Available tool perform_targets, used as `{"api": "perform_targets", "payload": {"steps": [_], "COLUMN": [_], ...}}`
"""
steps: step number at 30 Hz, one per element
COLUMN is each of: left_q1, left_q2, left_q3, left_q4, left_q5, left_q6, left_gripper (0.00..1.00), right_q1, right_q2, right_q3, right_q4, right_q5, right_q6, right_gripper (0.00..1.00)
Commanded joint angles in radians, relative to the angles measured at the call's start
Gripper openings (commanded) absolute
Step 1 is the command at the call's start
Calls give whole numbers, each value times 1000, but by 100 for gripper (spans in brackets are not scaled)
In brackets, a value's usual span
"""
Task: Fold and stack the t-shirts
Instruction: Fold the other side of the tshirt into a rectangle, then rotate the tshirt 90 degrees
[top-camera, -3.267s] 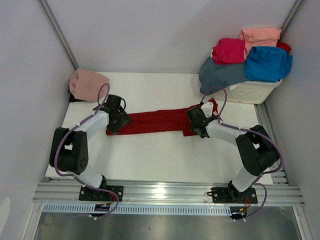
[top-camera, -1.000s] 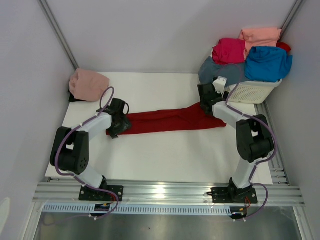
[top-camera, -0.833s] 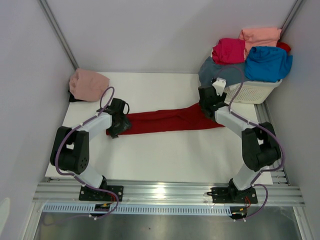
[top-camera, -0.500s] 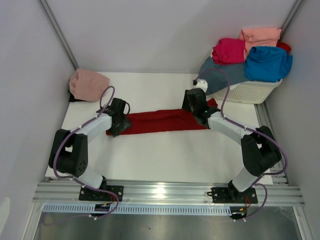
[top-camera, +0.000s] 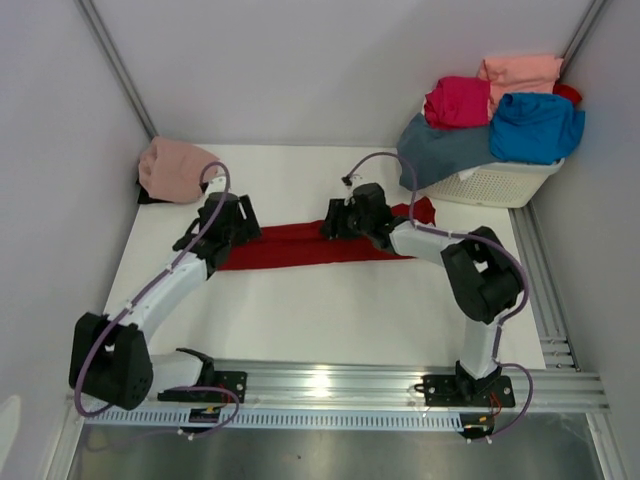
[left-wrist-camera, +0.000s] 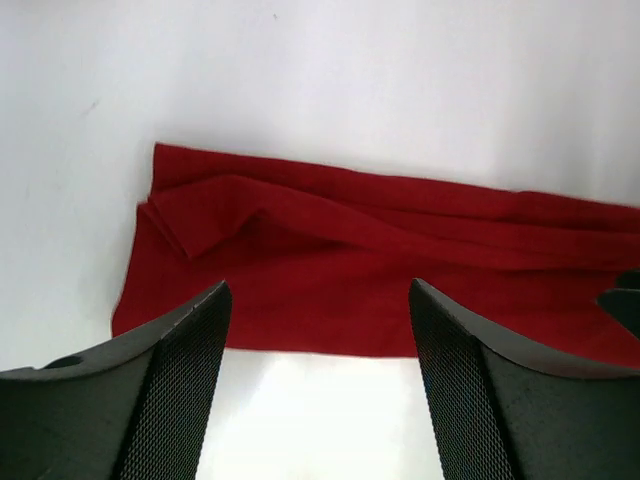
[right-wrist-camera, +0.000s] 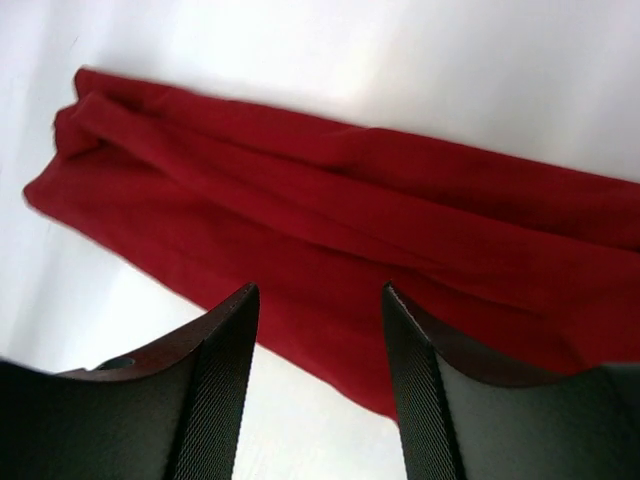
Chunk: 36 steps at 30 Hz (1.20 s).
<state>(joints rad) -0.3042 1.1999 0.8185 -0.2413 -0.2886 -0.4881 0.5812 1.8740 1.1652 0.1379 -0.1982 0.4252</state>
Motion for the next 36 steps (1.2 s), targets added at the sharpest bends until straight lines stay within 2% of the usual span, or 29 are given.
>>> {"api": "perform_targets", "payload": {"steps": [1, 5, 16, 19, 22, 25, 26, 28, 36], "left_q1": [-6, -6, -6, -6, -6, -6, -6, -6, -6], "left_q2": [114, 185, 337, 342, 346, 354, 356, 357, 345], "left_q3": [65, 87, 205, 212, 223, 241, 240, 254, 284], "left_q4": [14, 7, -102, -101, -110, -122, -125, -134, -165], "left_q5": [-30, 68, -17, 3, 9, 6, 8, 8, 0], "left_q6": [209, 221, 235, 230, 233, 237, 238, 238, 246], "left_gripper": [75, 74, 71, 70, 70, 69, 69, 68, 67], "right_q1": [55, 112, 160, 166, 170, 170, 170, 172, 175], "right_q2": [59, 115, 203, 212, 212, 198, 183, 168, 22], "right_q3": [88, 117, 140, 140, 140, 126, 110, 91, -74], "right_q4": [42, 43, -43, -69, -102, -135, -135, -187, -308], "right_q5": [-121, -125, -72, -61, -53, -20, -9, -1, 6], "right_q6": [11, 24, 1, -12, -29, -49, -52, -52, -42], "right_gripper": [55, 54, 45, 39, 28, 14, 5, 0, 0]}}
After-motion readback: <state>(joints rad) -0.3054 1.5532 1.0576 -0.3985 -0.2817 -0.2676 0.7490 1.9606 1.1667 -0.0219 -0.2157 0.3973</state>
